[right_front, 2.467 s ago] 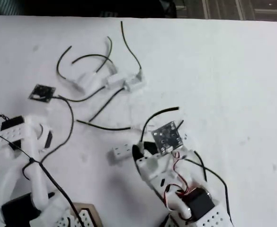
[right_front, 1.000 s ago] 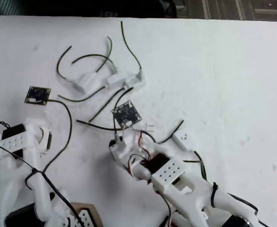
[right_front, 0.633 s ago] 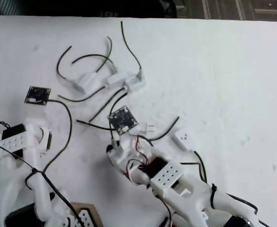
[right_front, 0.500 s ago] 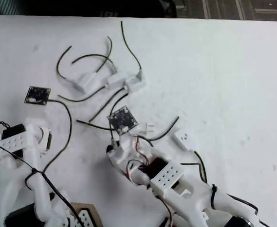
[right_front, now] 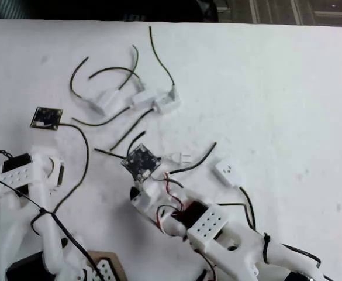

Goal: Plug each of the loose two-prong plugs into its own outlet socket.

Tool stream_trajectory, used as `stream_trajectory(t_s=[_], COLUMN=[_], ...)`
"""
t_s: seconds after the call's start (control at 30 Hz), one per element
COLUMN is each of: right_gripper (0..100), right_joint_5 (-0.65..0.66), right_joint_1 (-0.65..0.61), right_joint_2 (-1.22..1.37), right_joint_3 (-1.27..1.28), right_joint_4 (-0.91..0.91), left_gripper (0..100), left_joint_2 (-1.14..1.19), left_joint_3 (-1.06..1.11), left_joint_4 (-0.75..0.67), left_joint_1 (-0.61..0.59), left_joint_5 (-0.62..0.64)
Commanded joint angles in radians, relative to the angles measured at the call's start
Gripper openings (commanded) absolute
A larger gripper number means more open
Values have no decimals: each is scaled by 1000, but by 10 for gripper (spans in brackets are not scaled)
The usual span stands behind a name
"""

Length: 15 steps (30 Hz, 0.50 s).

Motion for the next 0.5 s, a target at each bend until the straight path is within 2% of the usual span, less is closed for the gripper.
stream_trajectory(t_s=[0.0,0.13,0.47], right_gripper=[18,18,18], right_joint_5=[31,75,72], right_joint_1=[-24,-19,-19], right_joint_2=[5,5,-107], right_joint_3=[25,21,23], right_joint_4=[48,82,251], left_gripper=[24,24,24], left_joint_2=[-31,-31,-31], left_joint_3=[2,2,2], left_joint_4=[-12,-12,-12], left_joint_1=[-12,-12,-12], left_joint_5=[6,6,6])
